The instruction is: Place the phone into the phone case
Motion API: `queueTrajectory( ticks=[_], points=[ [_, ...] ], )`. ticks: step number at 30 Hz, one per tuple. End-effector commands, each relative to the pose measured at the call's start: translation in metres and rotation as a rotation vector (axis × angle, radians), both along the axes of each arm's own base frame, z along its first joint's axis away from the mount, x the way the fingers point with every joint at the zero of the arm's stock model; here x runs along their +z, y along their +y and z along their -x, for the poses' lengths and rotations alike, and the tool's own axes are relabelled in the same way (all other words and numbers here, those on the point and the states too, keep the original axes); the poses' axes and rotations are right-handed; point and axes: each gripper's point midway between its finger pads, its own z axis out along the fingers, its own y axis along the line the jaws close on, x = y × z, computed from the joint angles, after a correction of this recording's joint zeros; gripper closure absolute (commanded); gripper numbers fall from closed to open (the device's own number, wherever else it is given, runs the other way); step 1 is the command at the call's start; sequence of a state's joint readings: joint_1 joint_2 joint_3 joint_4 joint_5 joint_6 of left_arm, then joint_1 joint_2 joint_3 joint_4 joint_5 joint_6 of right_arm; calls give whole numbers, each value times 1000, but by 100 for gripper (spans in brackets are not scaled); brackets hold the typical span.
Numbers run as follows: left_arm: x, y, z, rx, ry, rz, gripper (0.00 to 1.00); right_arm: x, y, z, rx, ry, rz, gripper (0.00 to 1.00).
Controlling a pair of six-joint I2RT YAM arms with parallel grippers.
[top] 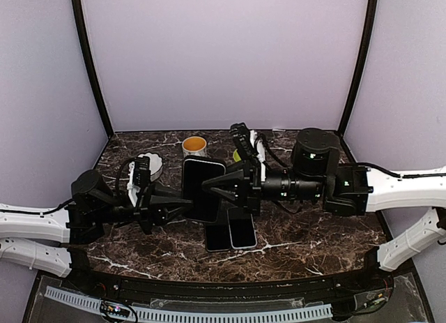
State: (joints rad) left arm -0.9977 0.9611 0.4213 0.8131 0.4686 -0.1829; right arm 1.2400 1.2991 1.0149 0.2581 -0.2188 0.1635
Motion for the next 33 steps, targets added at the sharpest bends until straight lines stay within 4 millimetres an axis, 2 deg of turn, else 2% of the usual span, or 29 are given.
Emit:
queueTrajectory(
  ticks=[1, 3, 4, 6, 9, 10, 12, 14, 16, 17, 20, 21, 22, 23, 31, 33],
  points=[
    [38, 4, 3, 0, -68, 120, 100, 20, -2, -6, 11, 41, -64, 100],
    [37, 1, 6, -31, -67, 99, 85, 20, -8, -2, 65, 47, -47, 100],
    [37, 0, 8, -46, -68, 91, 68, 20, -12, 0, 83, 40, -35, 100],
    [36, -2, 9, -54, -72, 78, 59, 13, -15, 5, 111, 25, 17, 100],
    [31, -7, 7, -49, -85, 37, 57, 2, -21, 4, 96, 26, 101, 100],
    [29, -8, 3, -30, -77, 28, 56, -3, -26, -6, 46, 49, 131, 100],
    [27, -9, -7, 15, -65, 10, 54, -19, -40, -39, -99, 153, 205, 100],
    [25, -8, -20, 91, -60, -8, 54, -51, -64, -81, -245, 332, 303, 100],
    [24, -3, -40, 213, -46, -19, 54, -93, -98, -118, -378, 528, 394, 100],
    [20, 0, -48, 259, -40, -34, 54, -114, -111, -123, -407, 607, 438, 100],
    [13, 12, -83, 473, -23, -94, 51, -163, -137, -129, -458, 755, 550, 100],
    [2, 13, -90, 507, -8, -142, 48, -175, -141, -130, -466, 785, 572, 100],
    [3, 16, -97, 553, -6, -154, 46, -186, -143, -130, -464, 816, 588, 100],
    [-5, 16, -101, 574, 4, -191, 44, -193, -142, -131, -459, 843, 590, 100],
    [-13, 7, -99, 534, 7, -236, 41, -251, -143, -140, -412, 1008, 656, 100],
    [-13, 7, -99, 532, 3, -238, 41, -262, -146, -141, -418, 1040, 651, 94]
  ],
)
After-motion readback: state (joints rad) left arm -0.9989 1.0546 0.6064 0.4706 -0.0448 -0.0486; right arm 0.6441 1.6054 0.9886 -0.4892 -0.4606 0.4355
